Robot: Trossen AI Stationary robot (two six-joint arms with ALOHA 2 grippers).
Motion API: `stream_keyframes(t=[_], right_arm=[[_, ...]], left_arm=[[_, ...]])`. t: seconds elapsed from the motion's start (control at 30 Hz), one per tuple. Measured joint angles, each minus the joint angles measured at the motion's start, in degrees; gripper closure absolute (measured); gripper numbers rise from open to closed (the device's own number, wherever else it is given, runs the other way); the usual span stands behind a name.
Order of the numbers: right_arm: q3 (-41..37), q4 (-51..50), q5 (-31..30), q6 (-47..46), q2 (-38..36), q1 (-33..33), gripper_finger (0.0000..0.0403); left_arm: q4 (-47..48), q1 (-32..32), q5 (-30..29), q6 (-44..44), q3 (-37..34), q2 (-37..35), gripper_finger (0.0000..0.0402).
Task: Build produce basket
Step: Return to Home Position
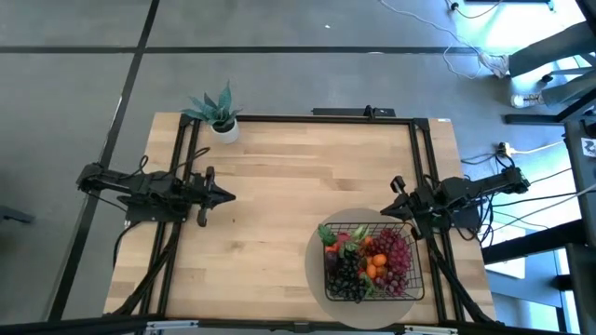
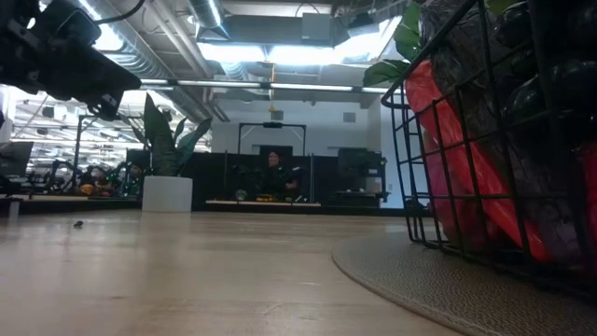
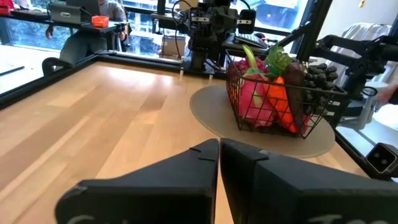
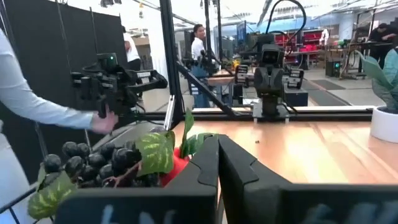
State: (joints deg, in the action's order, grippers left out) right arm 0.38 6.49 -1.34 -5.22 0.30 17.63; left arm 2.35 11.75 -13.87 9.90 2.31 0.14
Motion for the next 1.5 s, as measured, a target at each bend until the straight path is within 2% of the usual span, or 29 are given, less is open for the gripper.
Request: stream_keyframes(t=[0.37, 1.0, 1.5], right_arm=[[0.00, 0.05, -0.09, -0.26, 0.02, 0.00, 0.0403], [0.02, 0.05, -0.11, -0.30, 0.02, 0.02, 0.0402], [0.03, 0.05, -0.11, -0.30, 0.02, 0.02, 0.0402]], left_arm=[[0.07, 0.00, 0.00, 0.01, -0.02, 0.00, 0.0401], [0.13, 0.00, -0.02, 0.01, -0.02, 0.00, 0.0376], [0.15, 0.01, -0.02, 0.01, -0.04, 0.00, 0.0398]])
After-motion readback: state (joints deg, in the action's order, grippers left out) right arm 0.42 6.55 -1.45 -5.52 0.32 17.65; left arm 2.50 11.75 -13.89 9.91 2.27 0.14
